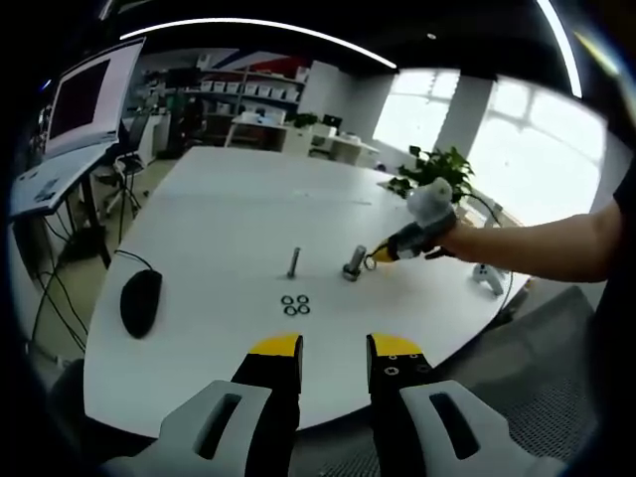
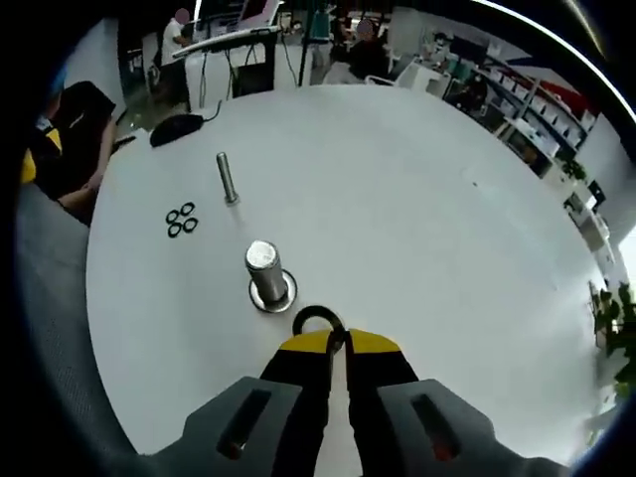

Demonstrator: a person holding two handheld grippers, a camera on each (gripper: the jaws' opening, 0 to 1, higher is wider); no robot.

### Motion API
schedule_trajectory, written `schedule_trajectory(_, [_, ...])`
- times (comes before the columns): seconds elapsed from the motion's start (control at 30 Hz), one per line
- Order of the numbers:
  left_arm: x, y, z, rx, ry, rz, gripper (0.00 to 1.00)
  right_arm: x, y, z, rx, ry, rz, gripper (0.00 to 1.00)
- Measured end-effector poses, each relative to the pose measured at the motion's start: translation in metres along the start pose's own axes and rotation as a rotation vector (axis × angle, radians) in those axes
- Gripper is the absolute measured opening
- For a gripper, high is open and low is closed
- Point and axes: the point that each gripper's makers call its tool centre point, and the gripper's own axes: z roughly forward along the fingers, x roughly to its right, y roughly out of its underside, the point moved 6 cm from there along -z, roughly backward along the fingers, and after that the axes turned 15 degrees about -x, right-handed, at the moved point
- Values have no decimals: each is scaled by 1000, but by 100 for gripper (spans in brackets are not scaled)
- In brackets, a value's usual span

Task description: Place the washer onto the threaded stud by aligning its center hole with the stud, sliding it down to the base, and recovering from edge contact or off-axis alignment until the washer reaches the visible bottom stop.

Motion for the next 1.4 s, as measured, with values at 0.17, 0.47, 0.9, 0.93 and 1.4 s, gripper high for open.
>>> schedule_trajectory(0.17, [0,0,0,0,1,2,23,1,1,-6,1,24,-33,6])
schedule_trajectory(0.47, [0,0,0,4,3,4,23,3,1,-19,8,65,-79,6])
schedule_trajectory(0.9, [1,0,0,7,4,7,23,1,-9,-43,71,74,-89,6])
schedule_trajectory(0.93, [1,0,0,6,4,8,23,2,-11,-45,81,75,-86,6])
schedule_trajectory(1.4, [0,-1,0,10,3,5,23,4,-30,-71,214,16,29,6])
